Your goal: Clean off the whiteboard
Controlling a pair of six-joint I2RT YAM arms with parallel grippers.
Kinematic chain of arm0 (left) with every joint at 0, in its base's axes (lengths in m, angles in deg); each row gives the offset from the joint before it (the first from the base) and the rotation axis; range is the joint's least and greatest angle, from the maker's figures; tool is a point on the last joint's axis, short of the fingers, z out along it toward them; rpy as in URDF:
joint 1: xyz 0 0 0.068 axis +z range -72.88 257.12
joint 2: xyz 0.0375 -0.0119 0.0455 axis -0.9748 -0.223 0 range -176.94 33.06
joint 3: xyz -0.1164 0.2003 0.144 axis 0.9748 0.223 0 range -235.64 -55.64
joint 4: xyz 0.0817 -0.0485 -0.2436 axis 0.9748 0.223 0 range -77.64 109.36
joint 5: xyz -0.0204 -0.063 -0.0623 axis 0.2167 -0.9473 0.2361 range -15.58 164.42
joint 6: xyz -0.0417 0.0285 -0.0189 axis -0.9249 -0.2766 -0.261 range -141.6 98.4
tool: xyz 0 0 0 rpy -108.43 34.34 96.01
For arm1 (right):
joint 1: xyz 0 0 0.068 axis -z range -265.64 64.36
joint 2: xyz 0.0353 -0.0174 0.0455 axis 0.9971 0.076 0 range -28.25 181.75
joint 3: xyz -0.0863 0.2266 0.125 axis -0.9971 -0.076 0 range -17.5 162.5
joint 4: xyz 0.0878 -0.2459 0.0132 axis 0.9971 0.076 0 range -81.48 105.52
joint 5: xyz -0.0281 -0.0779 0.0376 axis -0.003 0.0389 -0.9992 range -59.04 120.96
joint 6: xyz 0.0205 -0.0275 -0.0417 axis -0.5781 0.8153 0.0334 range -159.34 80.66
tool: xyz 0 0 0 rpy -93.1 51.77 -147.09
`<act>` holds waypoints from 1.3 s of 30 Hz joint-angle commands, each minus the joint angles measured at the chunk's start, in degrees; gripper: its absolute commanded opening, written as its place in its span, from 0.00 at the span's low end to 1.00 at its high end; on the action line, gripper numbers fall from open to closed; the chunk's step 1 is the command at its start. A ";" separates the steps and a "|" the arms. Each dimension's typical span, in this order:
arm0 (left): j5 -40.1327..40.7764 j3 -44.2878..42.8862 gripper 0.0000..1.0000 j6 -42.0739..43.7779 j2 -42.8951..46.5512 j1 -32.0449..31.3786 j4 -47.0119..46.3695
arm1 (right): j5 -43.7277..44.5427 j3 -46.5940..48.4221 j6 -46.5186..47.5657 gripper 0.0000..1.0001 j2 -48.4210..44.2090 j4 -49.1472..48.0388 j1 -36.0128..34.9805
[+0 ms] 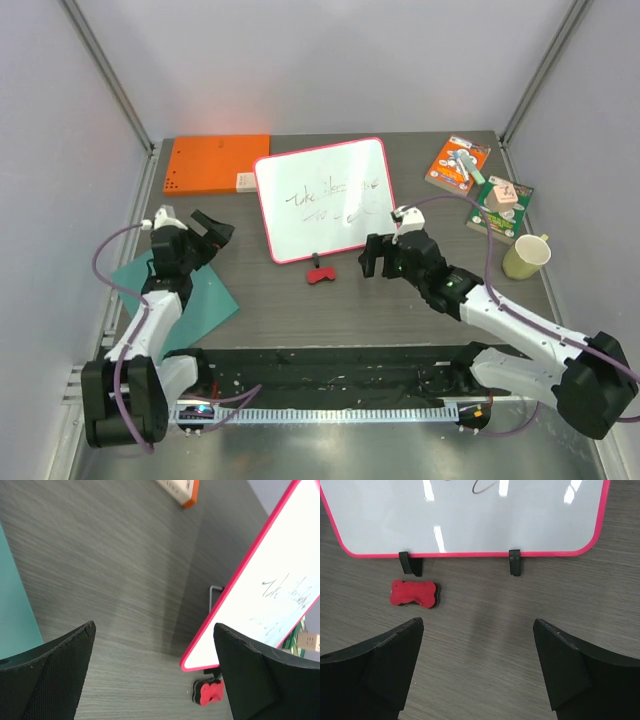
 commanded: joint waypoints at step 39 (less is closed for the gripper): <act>-12.55 -3.80 1.00 0.04 -15.98 -0.03 -2.31 | 9.00 17.30 -1.91 0.01 40.62 -6.30 -12.76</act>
